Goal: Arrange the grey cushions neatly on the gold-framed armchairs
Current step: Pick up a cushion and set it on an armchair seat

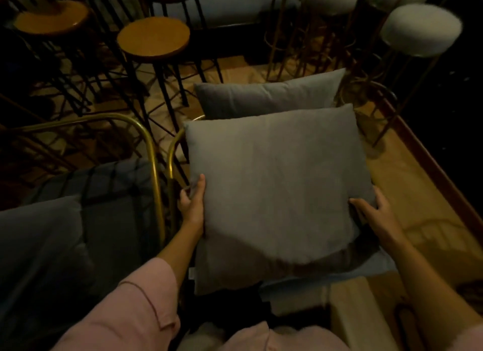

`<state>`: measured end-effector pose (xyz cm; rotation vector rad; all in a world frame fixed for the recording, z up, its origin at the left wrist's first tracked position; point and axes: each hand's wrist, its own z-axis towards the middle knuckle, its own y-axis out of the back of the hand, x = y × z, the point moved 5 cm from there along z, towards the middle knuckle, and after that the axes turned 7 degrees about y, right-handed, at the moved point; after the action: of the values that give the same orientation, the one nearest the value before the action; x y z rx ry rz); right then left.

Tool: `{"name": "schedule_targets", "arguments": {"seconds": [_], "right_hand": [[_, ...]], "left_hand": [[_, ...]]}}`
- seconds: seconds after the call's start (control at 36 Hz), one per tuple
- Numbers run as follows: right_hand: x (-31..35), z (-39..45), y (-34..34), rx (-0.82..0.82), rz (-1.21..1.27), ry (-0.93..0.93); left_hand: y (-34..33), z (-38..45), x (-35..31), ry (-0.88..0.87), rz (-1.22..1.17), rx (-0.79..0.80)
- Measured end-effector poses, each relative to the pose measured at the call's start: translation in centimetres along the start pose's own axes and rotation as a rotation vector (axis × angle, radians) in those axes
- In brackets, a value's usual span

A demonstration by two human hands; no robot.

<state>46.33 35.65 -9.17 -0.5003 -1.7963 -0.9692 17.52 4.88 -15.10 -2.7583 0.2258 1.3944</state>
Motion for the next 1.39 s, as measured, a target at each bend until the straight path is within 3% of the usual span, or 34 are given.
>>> {"name": "schedule_targets", "arguments": {"seconds": [0.19, 0.28, 0.33, 0.56, 0.72, 0.78, 1.06, 1.17, 1.39], "right_hand": [[-3.9, 3.7, -1.3, 0.216, -0.067, -0.021], [-7.1, 3.6, -4.6, 0.414, -0.424, -0.216], [-7.5, 2.9, -5.8, 0.438, -0.589, -0.268], [-7.7, 3.2, -5.8, 0.383, -0.553, -0.244], [-2.9, 2.5, -7.2, -0.044, -0.42, 0.035], [-0.8, 2.1, -9.4, -0.039, -0.386, 0.127], [8.0, -1.8, -25.6, 0.365, -0.38, 0.491], [10.2, -4.9, -32.6, 0.568, -0.409, 0.496], [10.1, -12.0, -47.1, 0.778, -0.374, 0.36]], "left_hand": [[-5.7, -2.3, 3.5, -0.015, 0.194, -0.044], [-6.9, -2.6, 5.3, -0.036, 0.384, -0.014], [-7.3, -2.8, 6.1, -0.047, 0.514, -0.024], [-7.7, -2.2, 6.5, -0.06, 0.617, -0.046], [-5.0, -2.0, 5.6, -0.118, 0.509, 0.046], [-2.9, -1.9, 5.0, -0.114, 0.499, 0.031], [16.1, -0.4, 1.1, -0.104, 0.382, -0.289], [25.7, 0.2, 1.1, -0.06, 0.317, -0.427], [43.2, 1.6, 1.2, 0.05, 0.368, -0.627]]}}
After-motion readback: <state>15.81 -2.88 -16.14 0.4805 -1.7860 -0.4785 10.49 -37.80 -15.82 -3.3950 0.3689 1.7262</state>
